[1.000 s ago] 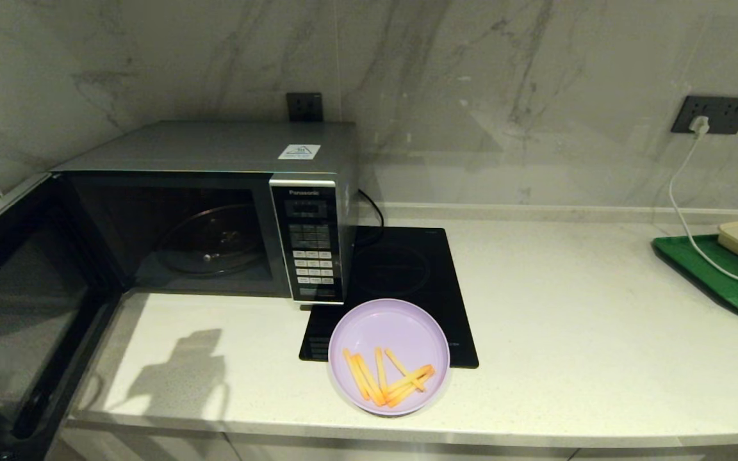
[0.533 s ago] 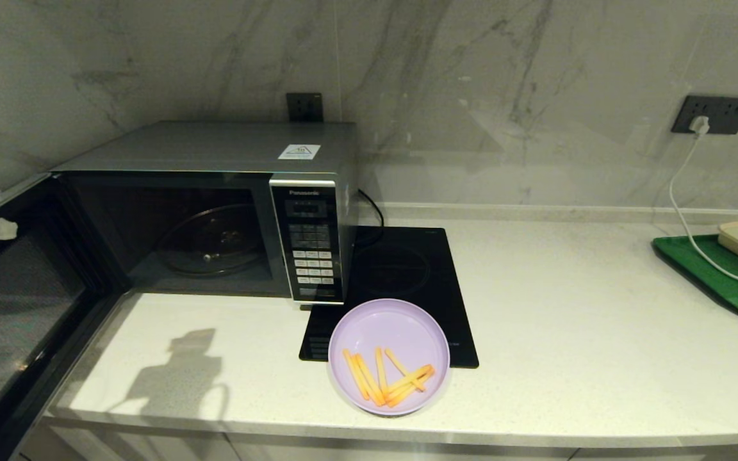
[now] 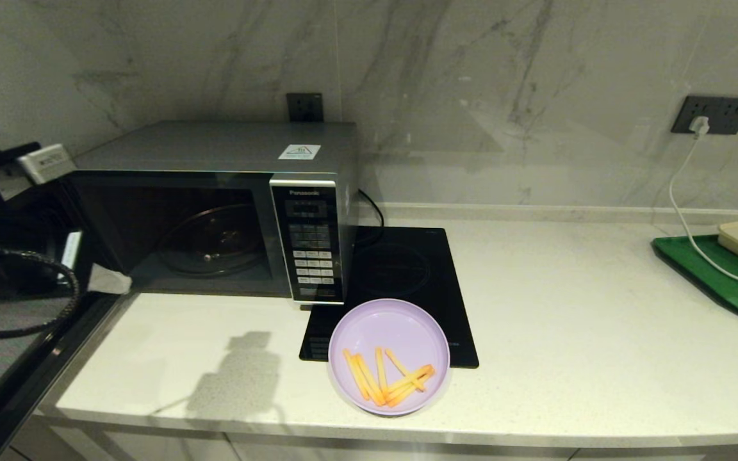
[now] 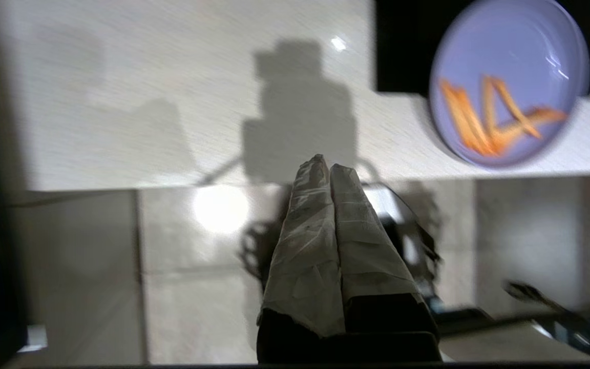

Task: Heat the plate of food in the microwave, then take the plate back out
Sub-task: Put the plate in the microwave oven

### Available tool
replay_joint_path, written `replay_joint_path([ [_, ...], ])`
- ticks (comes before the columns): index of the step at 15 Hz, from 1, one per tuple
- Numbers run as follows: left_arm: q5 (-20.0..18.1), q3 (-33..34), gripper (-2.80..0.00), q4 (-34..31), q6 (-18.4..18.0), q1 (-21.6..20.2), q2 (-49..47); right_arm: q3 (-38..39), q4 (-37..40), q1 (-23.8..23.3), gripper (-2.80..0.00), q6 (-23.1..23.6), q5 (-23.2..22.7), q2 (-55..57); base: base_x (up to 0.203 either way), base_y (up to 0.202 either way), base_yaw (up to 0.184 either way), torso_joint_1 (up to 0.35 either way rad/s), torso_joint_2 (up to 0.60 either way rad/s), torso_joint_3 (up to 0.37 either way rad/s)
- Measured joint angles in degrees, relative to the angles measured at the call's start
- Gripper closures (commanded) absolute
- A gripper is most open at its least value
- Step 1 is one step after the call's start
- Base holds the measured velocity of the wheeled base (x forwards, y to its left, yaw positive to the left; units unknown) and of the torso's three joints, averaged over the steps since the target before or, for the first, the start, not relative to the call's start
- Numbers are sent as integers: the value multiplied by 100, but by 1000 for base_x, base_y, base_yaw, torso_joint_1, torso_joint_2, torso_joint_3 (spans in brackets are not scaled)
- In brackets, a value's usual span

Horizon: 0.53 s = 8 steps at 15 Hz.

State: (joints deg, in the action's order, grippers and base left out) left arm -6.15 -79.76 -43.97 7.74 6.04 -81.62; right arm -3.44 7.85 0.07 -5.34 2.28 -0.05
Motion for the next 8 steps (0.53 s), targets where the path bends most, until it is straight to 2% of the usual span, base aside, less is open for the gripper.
replay_joint_path([
  [2,163,-18,0,-184,746,864,-361,0,1,0,0,2,0,1,0,0,0,0,0,0],
  [4,301,-69,0,-225,1500,1514,-814,0,0,-2,0,0,-2,1,0,0,0,0,0,0],
  [7,511,-183,0,-116,2440,2197,-1525,0,2,0,0,1,2,2,0,0,0,0,0,0],
  [8,597,-208,-280,-12,2677,2351,-1723,0,2,0,0,1,-2,2,0,0,0,0,0,0],
])
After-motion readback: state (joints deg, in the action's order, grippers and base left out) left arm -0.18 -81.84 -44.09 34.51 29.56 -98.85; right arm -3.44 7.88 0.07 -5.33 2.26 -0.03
